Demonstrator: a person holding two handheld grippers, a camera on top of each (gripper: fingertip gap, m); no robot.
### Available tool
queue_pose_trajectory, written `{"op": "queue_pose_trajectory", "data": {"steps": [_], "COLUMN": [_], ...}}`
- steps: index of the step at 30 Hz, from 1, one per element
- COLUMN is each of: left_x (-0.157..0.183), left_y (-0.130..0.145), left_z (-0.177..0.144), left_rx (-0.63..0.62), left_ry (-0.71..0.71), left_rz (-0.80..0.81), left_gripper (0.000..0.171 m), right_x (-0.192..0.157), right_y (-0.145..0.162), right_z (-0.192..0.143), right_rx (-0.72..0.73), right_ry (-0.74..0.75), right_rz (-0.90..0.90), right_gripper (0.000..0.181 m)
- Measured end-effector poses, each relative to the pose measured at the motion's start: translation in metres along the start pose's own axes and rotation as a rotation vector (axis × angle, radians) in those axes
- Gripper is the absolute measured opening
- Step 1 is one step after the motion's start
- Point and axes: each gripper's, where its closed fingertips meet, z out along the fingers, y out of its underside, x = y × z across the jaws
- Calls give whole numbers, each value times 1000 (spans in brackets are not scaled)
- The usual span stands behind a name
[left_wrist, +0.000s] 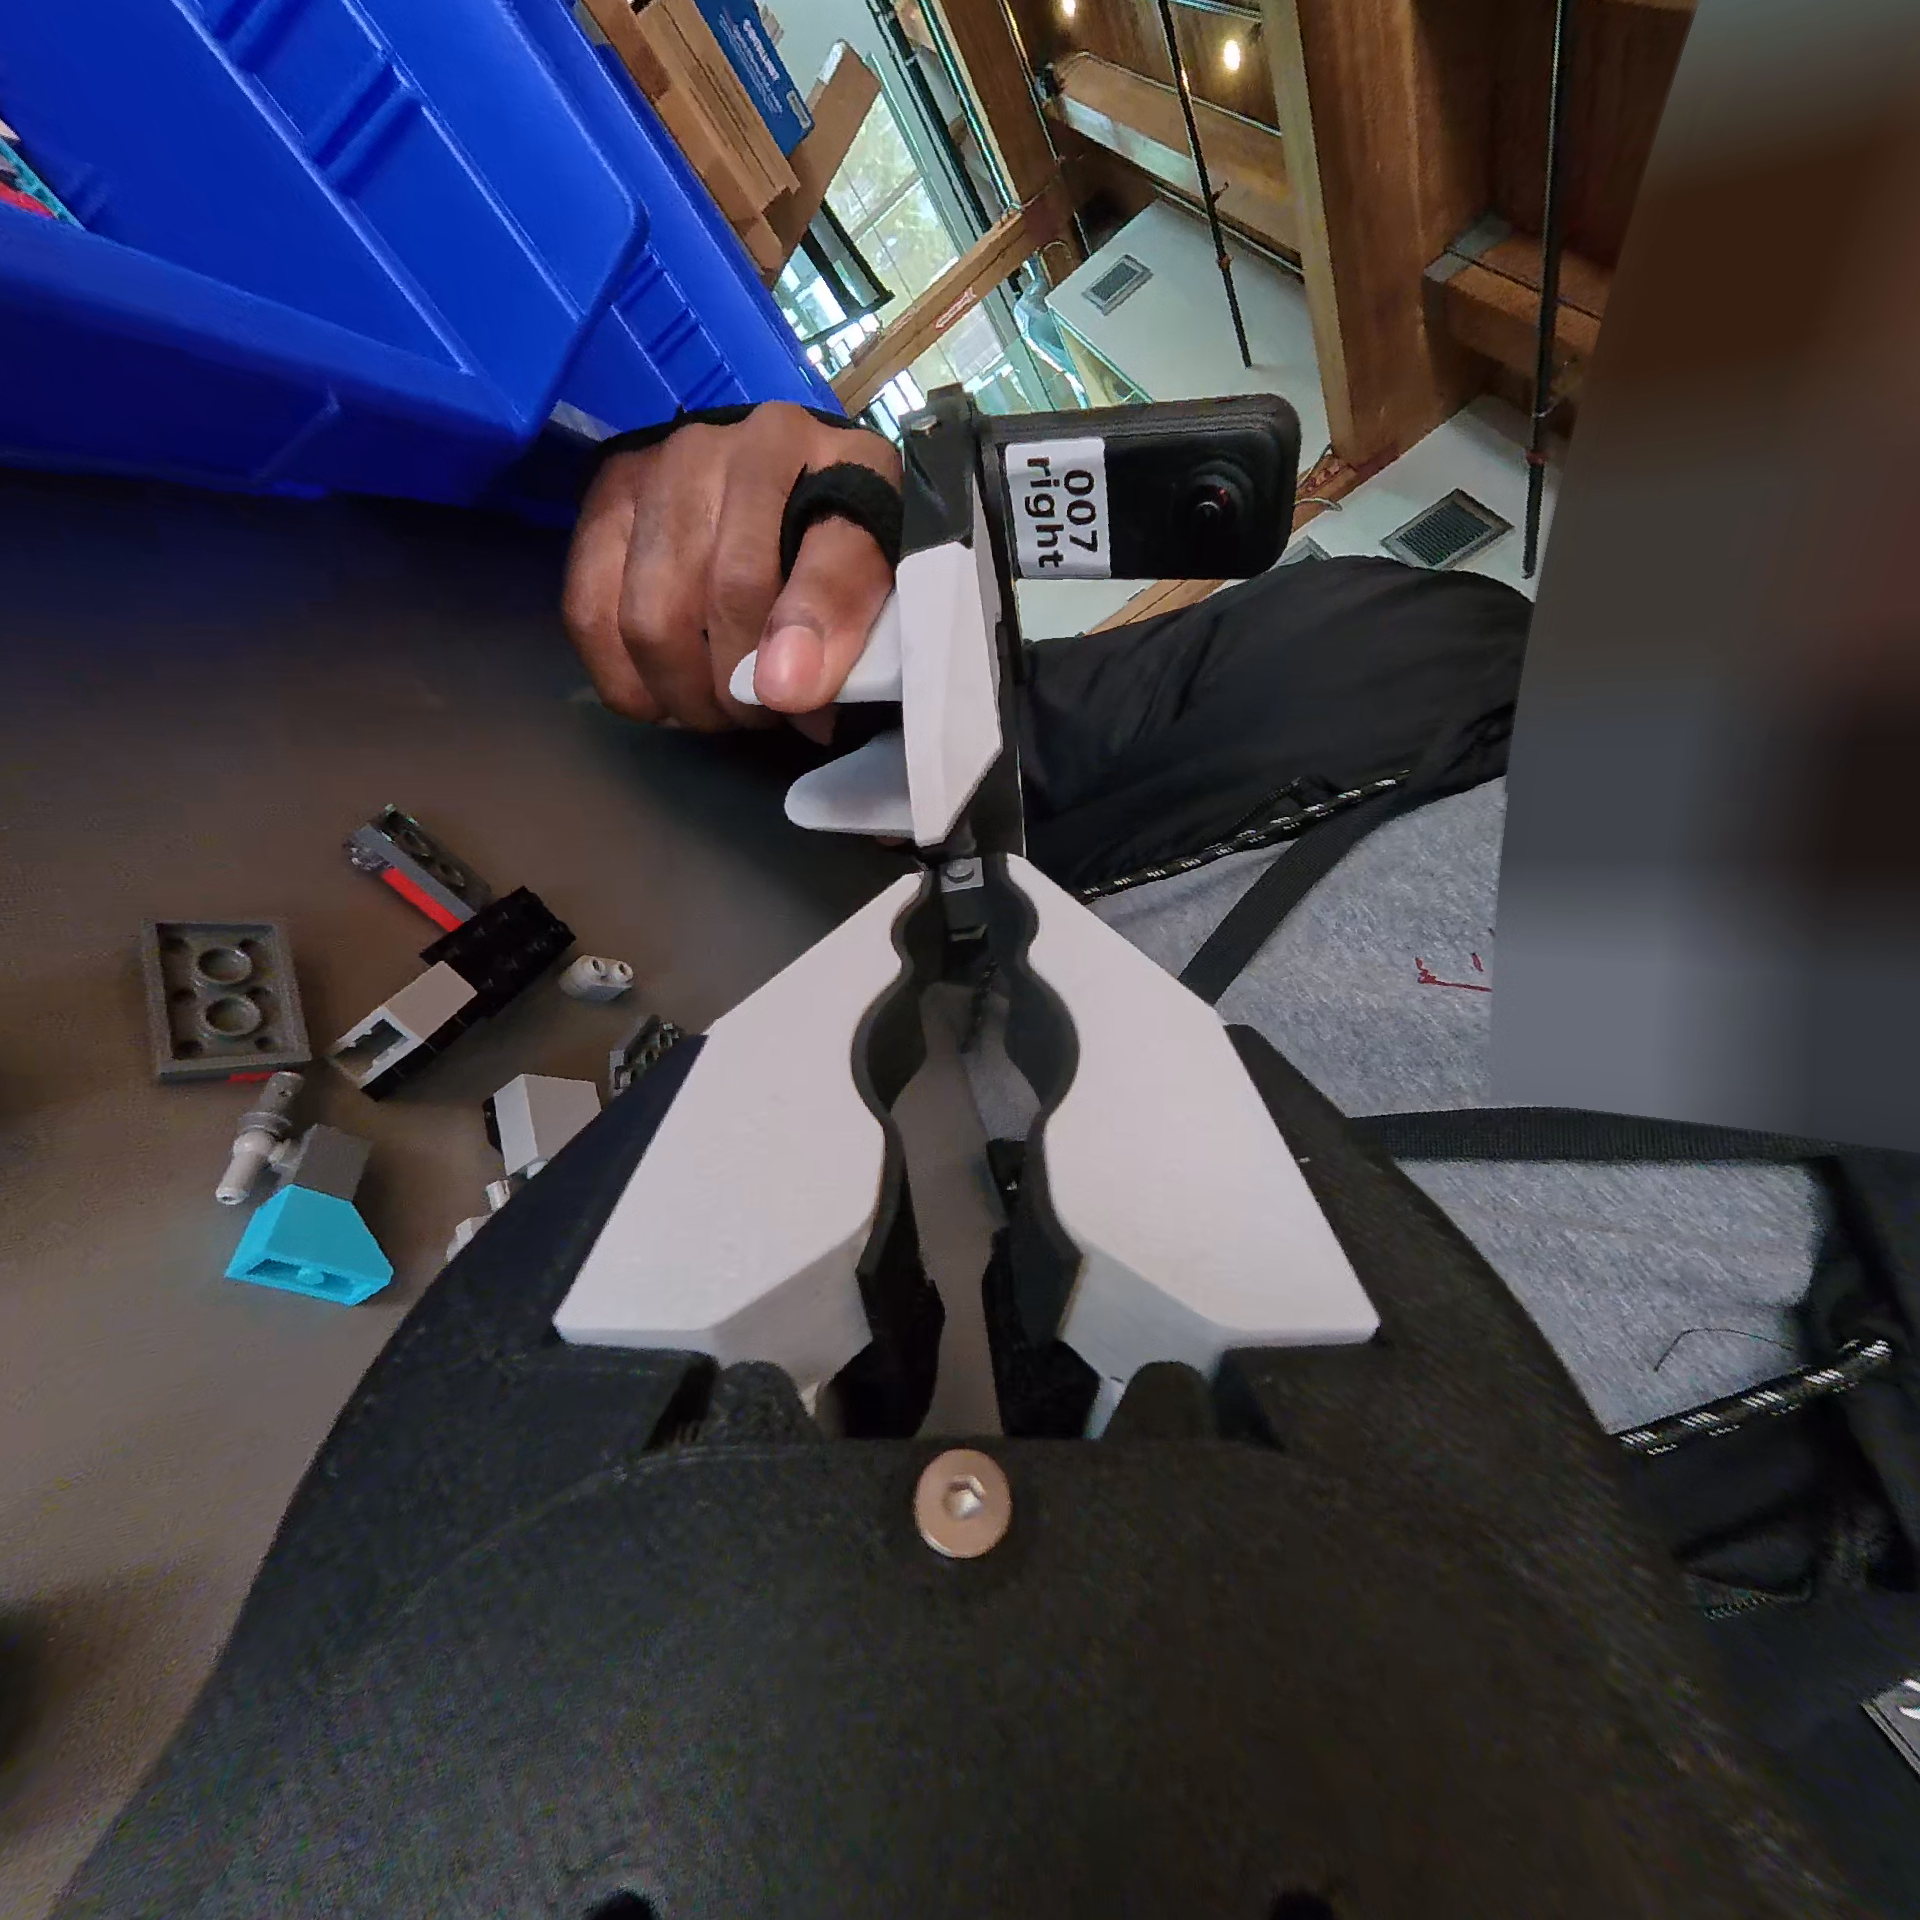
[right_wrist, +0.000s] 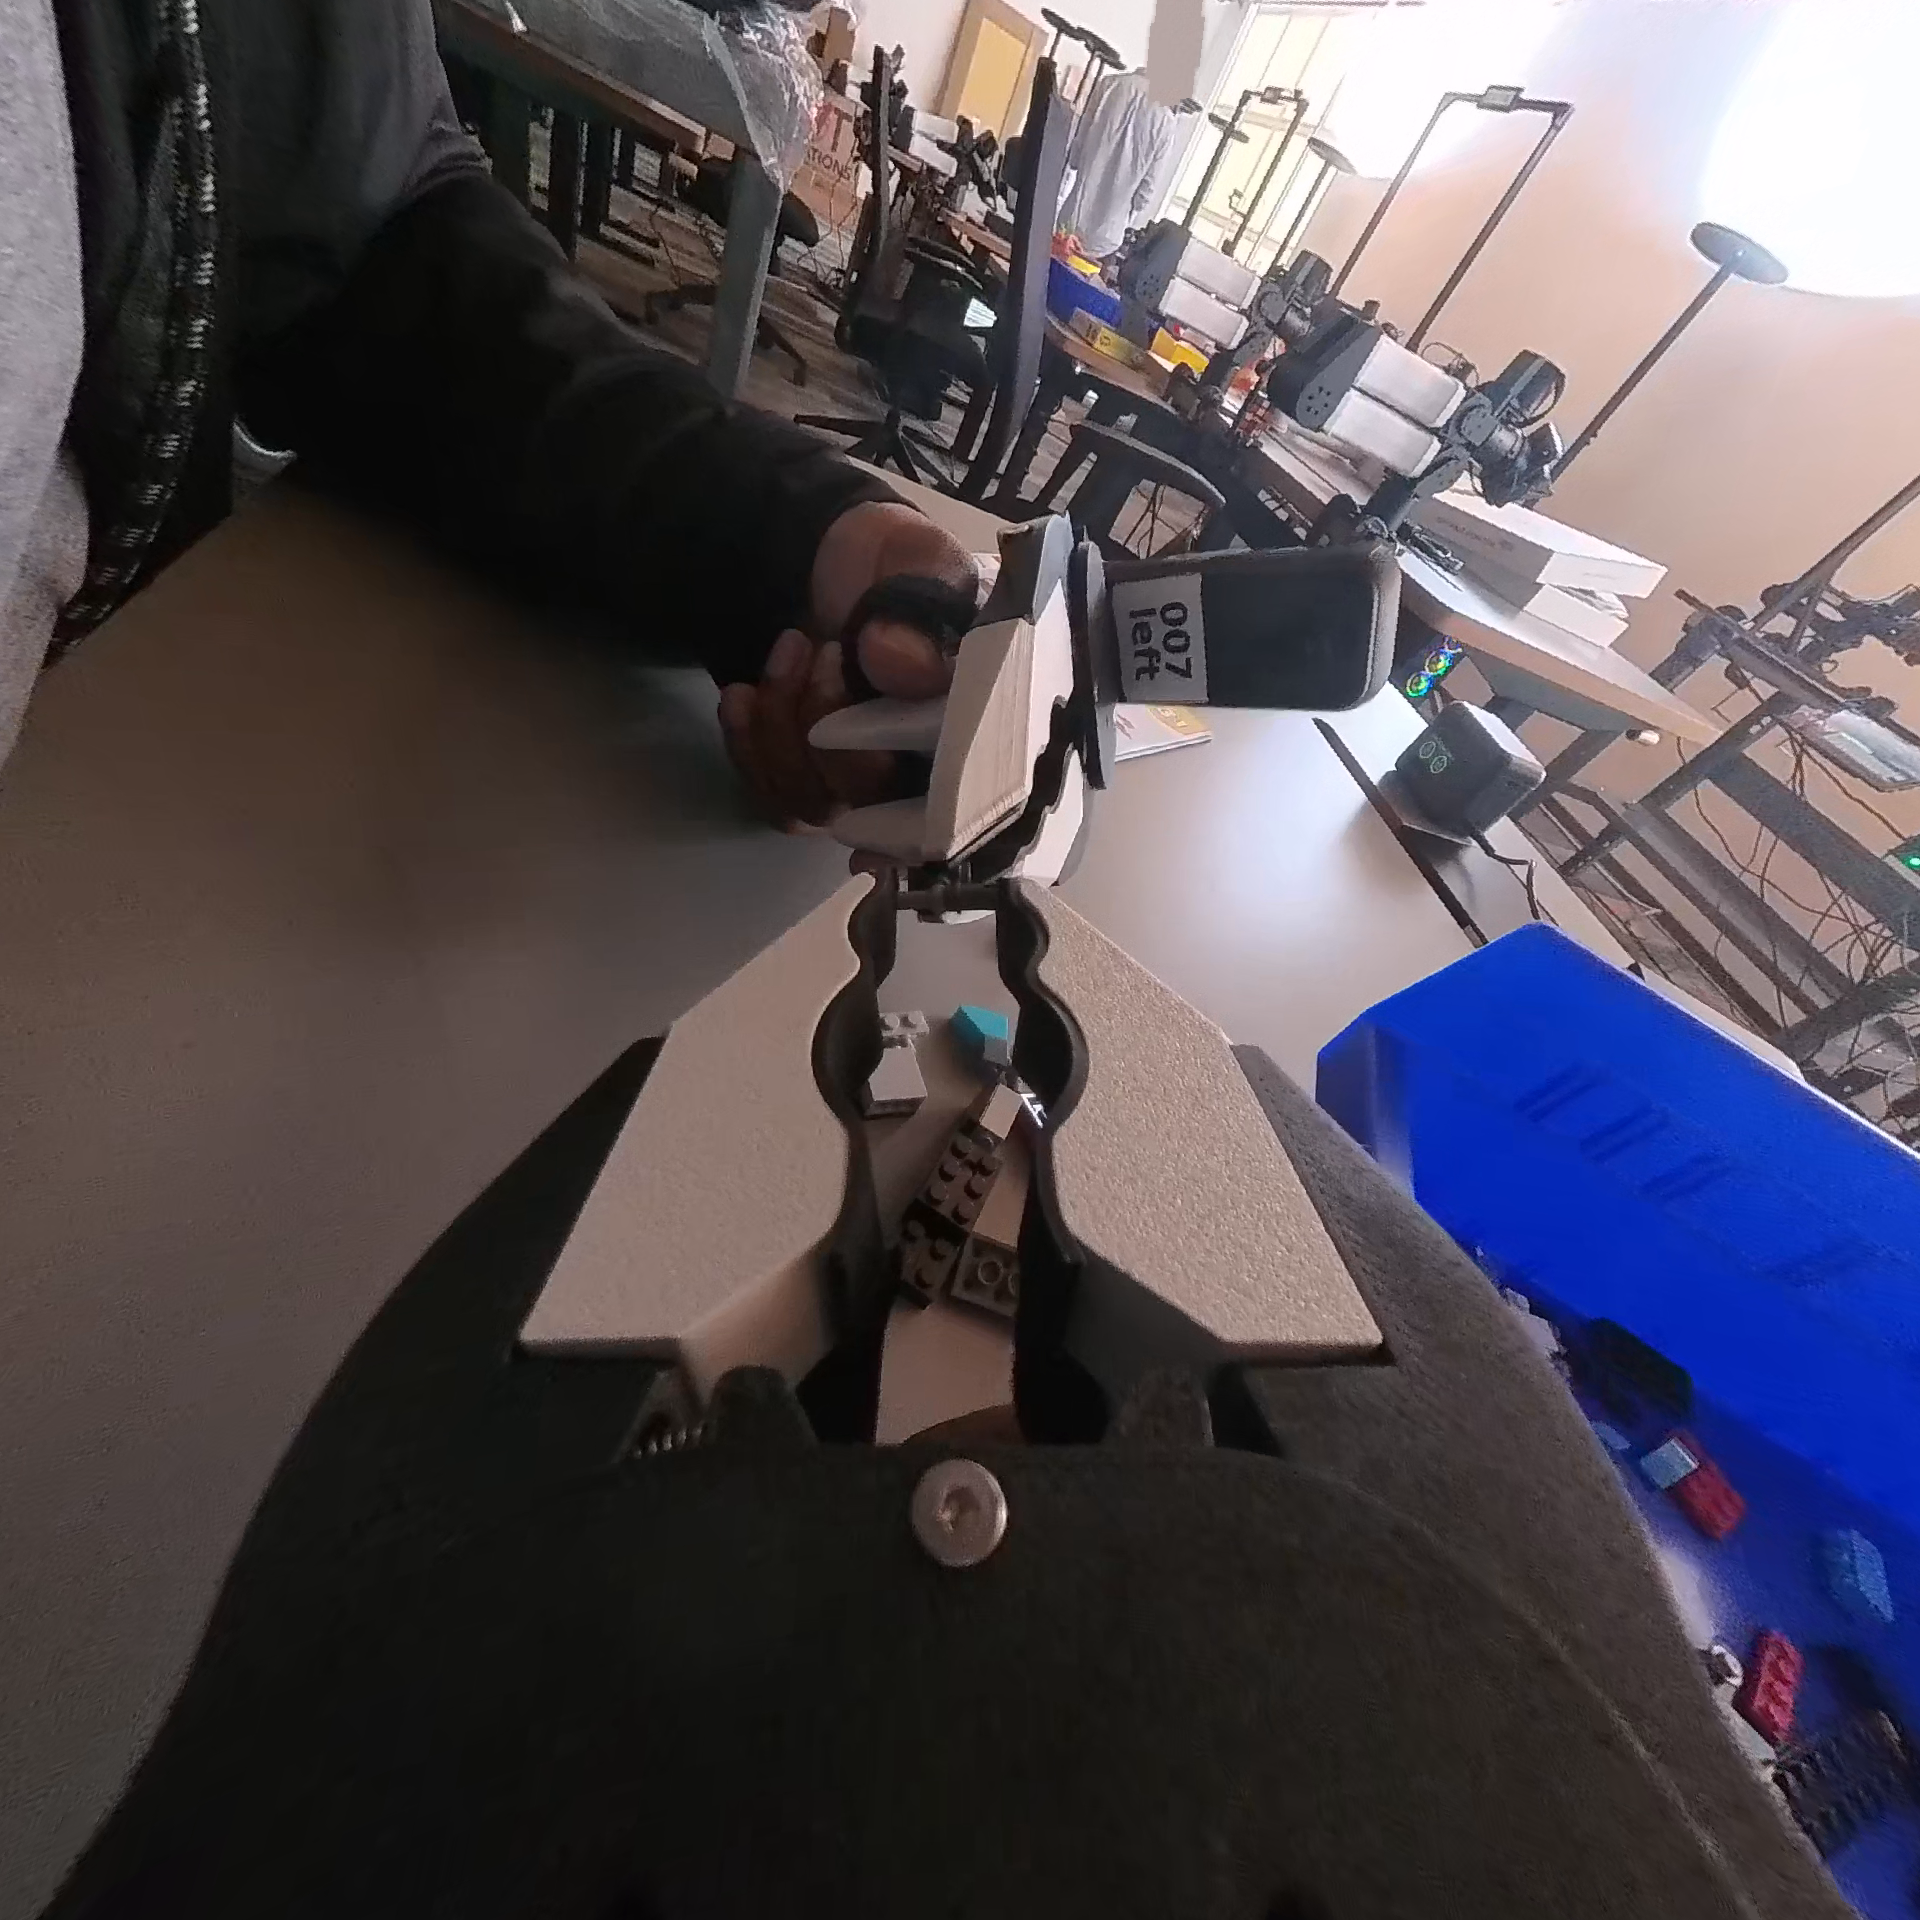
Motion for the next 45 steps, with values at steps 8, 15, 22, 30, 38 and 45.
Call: {"op": "queue_pose_trajectory", "data": {"steps": [8, 15, 22, 30, 38, 45], "left_x": [-3, -6, -7, -7, -8, -8], "left_y": [3, 3, 4, 3, 3, 3], "left_z": [1, 0, 0, -1, -1, -2], "left_rx": [-21, -29, -33, -30, -29, -30], "left_ry": [-32, -49, -56, -61, -66, -69], "left_rz": [17, 18, 20, 20, 20, 22], "left_gripper": [9, 9, 9, 9, 8, 9], "right_x": [-2, -2, -2, -1, -1, -1], "right_y": [4, 6, 7, 7, 8, 8], "right_z": [-1, -1, -1, -1, -1, -1], "right_rx": [-4, -6, -7, -9, -5, -5], "right_ry": [3, 17, 27, 38, 42, 42], "right_rz": [6, -1, -5, -18, -16, -16], "right_gripper": [20, 20, 20, 20, 20, 20]}}
